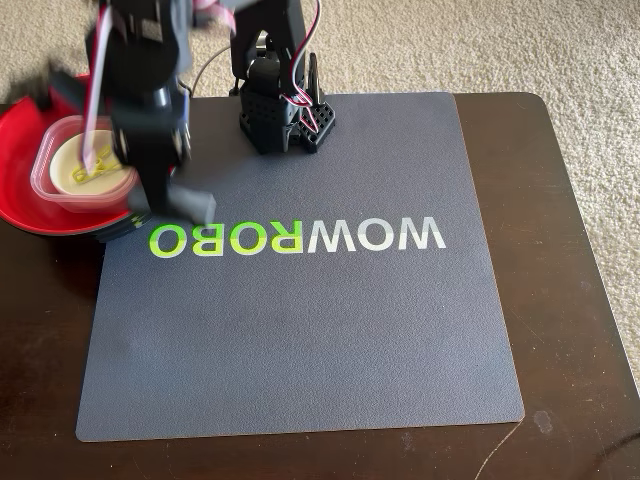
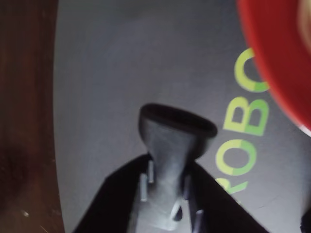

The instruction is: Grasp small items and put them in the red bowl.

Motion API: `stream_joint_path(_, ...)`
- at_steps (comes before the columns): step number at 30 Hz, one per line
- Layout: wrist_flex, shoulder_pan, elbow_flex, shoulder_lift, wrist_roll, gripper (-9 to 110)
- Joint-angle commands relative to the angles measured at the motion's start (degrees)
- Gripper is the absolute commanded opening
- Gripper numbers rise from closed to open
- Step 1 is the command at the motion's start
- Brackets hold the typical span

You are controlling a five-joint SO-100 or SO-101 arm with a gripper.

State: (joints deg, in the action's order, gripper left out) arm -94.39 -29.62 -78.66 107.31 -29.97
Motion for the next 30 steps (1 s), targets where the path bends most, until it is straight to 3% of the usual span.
stream_joint_path(1, -0.3, -10.2, -9.8, 15.3, -6.1, 0)
stream_joint_path(6, 4.0, -31.6, -26.7, 24.8, -21.6, 0)
stream_joint_path(11, 10.4, -42.9, -30.8, 19.5, -26.4, 0)
stream_joint_path(15, 18.0, -44.7, -32.8, 14.2, -26.5, 14)
stream_joint_path(18, 24.4, -44.9, -34.3, 10.1, -26.6, 17)
stream_joint_path(24, 18.6, -41.8, -35.1, 19.3, -27.2, 31)
stream_joint_path(27, 16.3, -41.0, -34.9, 21.7, -26.8, 31)
stream_joint_path(30, 17.5, -41.0, -33.5, 13.5, -26.1, 31)
